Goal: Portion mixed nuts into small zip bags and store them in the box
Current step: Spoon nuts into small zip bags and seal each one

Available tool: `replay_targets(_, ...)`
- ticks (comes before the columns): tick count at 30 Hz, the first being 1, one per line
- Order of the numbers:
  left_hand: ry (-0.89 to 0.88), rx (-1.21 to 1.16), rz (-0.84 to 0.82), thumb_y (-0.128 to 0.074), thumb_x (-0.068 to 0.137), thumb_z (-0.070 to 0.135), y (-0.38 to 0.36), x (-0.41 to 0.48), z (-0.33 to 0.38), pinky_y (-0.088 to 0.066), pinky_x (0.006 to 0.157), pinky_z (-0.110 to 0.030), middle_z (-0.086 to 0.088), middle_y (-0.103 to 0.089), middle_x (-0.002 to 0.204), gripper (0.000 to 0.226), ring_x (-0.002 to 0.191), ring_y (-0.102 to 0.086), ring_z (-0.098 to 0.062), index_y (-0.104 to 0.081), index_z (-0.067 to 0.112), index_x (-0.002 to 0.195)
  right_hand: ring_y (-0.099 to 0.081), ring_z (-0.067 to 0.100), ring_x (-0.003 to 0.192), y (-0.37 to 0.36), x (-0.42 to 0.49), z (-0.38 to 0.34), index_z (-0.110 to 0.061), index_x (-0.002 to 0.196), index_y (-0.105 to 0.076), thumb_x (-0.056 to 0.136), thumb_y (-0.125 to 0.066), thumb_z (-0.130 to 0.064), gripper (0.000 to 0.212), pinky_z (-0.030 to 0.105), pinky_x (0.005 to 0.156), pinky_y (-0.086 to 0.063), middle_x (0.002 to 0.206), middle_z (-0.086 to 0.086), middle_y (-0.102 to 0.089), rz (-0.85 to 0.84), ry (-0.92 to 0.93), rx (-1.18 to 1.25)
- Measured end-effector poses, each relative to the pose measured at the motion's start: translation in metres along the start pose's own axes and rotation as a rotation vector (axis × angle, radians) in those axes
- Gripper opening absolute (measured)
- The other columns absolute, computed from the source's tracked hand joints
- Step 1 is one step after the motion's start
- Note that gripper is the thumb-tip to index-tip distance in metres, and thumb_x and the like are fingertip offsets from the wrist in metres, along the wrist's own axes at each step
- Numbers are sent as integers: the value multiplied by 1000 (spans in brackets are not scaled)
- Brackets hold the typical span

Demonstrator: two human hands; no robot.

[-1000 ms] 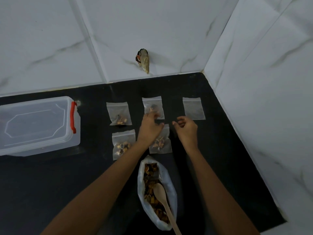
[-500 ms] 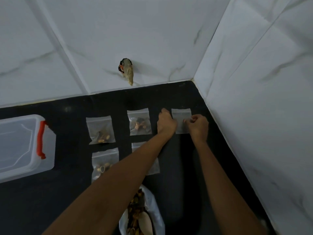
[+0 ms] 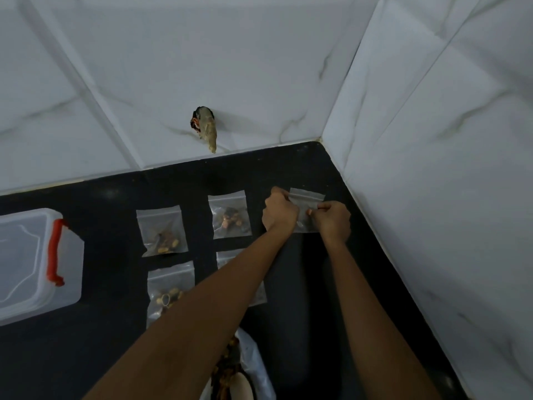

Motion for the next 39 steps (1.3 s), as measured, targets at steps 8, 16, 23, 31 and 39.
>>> replay_targets(8, -129, -324, -41, -61, 81, -1, 37, -50, -5, -53, 77, -33, -6, -61, 82, 27, 81, -62, -21, -50, 18, 97, -54, 6, 73, 29, -48, -5, -13, 100, -62, 80, -69, -12, 21, 20, 65, -43, 93, 1, -61, -57, 14, 242)
replay_targets(16, -177, -486, -98, -63, 83, 5, 101, -142, -25, -54, 79, -28, -2, -60, 90, 30, 89, -62, -15, -49, 26, 99, -56, 1, 80, 58, -146, -2, -19, 95, -60, 78, -70, -12, 22, 14, 57, -39, 92, -7, -61, -233, 49, 463)
replay_targets(23, -167, -563, -151, -64, 83, 3, 147, -209, -59, -54, 72, -25, 0, -61, 82, 30, 80, -63, -9, -51, 22, 102, -61, 2, 82, 63, -225, 17, -23, 90, -60, 76, -71, -13, 20, 14, 61, -44, 91, -7, -64, -345, 74, 511)
replay_targets(31, -116, -521, -150, -60, 85, 3, 187, -257, -107, -53, 72, -22, 1, -65, 99, 31, 93, -64, -8, -53, 31, 97, -61, 4, 83, 45, -289, 48, -20, 89, -62, 79, -69, -14, 14, 16, 65, -47, 90, -5, -65, -385, 77, 469)
replay_targets(39, -214, -414, -171, -54, 88, 0, 205, -276, -132, -48, 65, -7, 6, -65, 100, 34, 93, -61, -2, -56, 33, 98, -60, 1, 89, 42, -314, 43, -23, 100, -60, 79, -70, -13, 25, 14, 76, -50, 98, -11, -61, -333, 392, 370)
Point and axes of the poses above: each hand's wrist, its own x-axis towards the middle knuckle, its own y-axis out of the back of the hand, z = x × y, the point moved 3 cm from there along x, towards the middle knuckle
